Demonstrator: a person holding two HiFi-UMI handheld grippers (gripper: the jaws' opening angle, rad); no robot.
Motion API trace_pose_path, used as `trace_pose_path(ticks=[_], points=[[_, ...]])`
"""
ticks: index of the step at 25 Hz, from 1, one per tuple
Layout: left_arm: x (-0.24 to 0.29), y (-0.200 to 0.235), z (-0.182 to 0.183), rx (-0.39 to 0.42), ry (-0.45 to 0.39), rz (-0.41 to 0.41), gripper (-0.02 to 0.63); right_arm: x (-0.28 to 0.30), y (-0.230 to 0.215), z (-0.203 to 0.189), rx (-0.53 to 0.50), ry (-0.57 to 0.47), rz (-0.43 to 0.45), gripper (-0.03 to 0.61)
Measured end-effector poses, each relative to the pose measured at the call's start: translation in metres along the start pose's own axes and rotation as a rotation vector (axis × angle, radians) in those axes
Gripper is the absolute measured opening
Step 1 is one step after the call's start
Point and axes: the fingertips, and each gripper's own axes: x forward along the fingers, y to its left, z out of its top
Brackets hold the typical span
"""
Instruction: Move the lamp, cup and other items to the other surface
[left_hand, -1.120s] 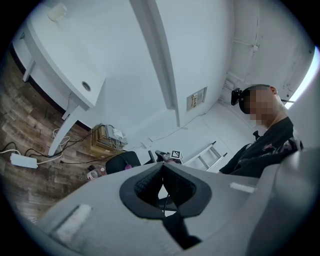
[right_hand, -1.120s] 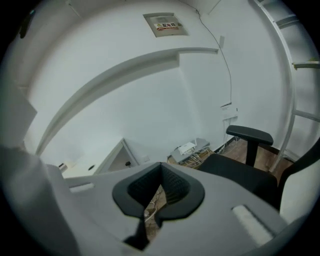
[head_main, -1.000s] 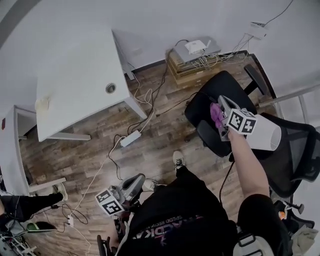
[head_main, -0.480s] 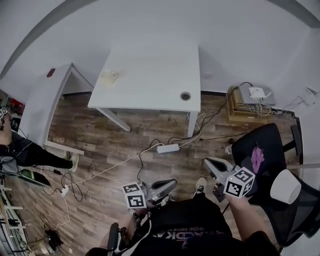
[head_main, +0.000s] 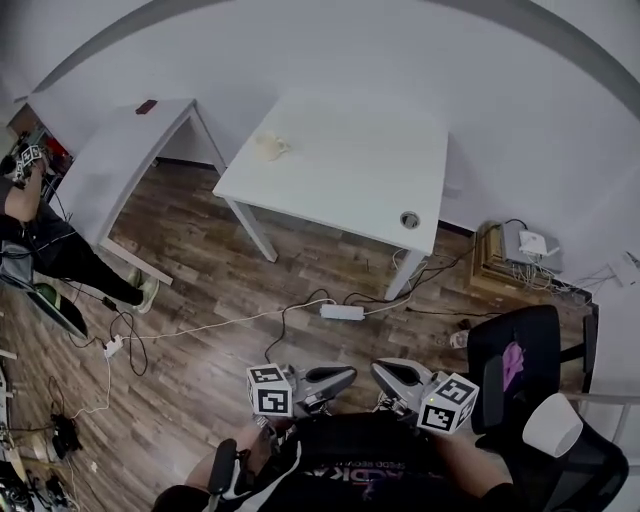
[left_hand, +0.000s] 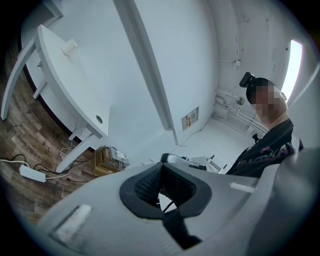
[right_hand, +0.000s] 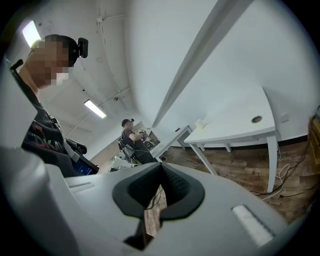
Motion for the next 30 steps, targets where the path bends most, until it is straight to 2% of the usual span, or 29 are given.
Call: trace_pose_path(ticks=[7,17,20,30], points=[[-0.003,-0.001,0.001,-0.001,-0.011,-0.001,0.002,0.012,0.01,-0.005,-0.063,0.057,0.024,0.003],[0.011,-0.001,-0.005,-0.019,0.022,-0.024,0.002,0.0,0.001,-0.003,-0.029,0.032,-0.002,0.003],[0.018,-0.006,-0.006,0.008,0.041,-0.041,0.002,-0.004,-0.001,-0.002,-0.028,0.023,-0.008,0.003],[0.033,-0.006,-0.009,-0.002,0.017,-0.051,0.003,-0.023,-0.01,0.001,-0.021,0.0,-0.008,0.003]])
